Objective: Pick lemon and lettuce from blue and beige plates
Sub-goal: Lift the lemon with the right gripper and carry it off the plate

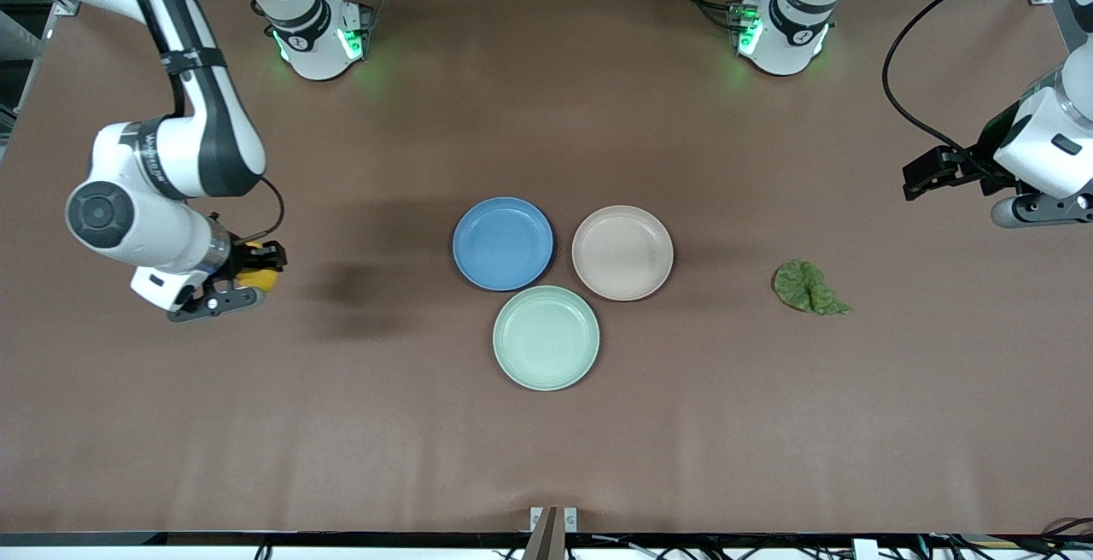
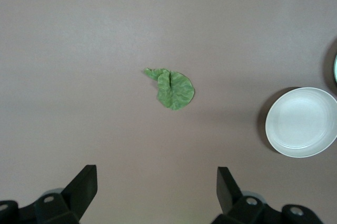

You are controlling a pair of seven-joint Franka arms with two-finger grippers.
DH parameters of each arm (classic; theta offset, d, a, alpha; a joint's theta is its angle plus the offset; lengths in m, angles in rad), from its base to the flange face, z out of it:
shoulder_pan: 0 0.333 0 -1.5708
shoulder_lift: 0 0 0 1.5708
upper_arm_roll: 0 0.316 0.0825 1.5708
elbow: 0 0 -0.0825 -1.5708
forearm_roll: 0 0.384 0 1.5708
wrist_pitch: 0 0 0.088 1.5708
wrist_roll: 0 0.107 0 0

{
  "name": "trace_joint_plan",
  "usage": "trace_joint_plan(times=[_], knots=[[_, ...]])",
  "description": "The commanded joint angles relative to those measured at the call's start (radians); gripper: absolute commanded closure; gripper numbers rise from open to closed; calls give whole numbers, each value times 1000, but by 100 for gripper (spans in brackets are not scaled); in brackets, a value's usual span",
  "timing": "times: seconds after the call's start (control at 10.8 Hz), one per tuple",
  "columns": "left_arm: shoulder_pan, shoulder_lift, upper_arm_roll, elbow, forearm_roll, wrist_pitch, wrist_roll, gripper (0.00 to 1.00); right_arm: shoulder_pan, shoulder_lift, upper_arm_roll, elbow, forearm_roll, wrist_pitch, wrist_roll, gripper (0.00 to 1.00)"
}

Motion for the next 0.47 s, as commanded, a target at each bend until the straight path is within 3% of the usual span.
trace_joint_plan(times=[0.0, 0.37], knots=[[6, -3, -2, 5, -3, -11, 30, 0, -19, -20, -1, -105, 10, 131, -20, 100], [9, 2, -4, 6, -3, -11, 40, 0, -36, 64, -1, -141, 10, 251, -16, 98]])
